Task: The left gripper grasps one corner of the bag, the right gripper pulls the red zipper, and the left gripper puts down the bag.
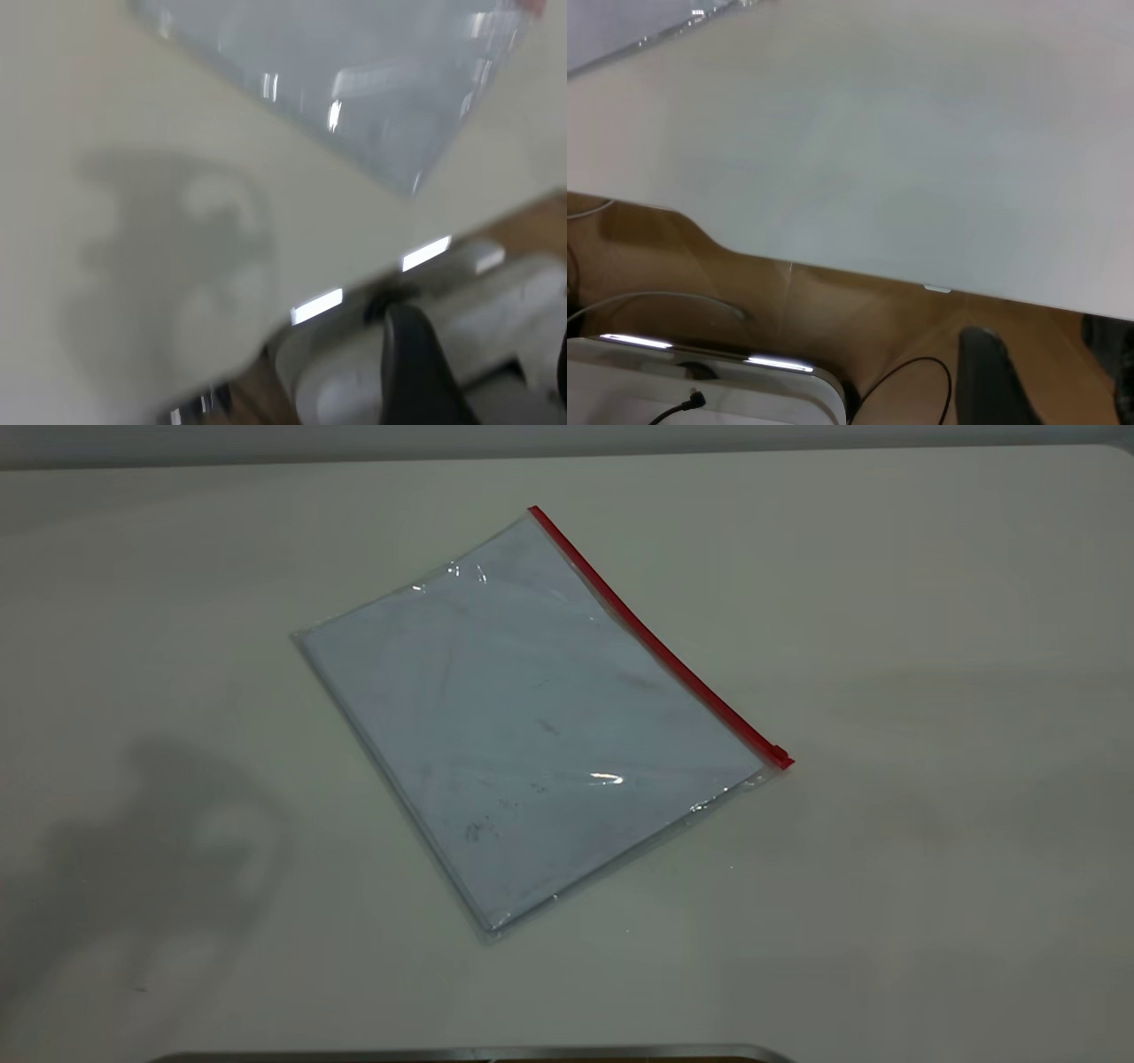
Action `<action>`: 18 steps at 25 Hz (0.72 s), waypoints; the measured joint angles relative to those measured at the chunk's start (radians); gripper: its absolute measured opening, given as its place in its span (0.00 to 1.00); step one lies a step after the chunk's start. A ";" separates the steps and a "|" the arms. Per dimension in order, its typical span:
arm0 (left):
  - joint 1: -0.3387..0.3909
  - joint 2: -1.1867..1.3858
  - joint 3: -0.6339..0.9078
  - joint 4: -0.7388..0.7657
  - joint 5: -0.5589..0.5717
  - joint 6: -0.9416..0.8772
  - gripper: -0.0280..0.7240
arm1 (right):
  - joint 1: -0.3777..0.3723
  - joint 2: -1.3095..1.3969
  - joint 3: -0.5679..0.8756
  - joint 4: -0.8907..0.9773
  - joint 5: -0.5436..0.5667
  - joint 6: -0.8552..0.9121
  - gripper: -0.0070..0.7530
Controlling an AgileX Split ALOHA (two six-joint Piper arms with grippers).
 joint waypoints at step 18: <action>-0.002 -0.674 0.678 0.143 -0.076 -0.074 0.63 | 0.000 -0.004 0.002 0.018 -0.001 -0.014 0.52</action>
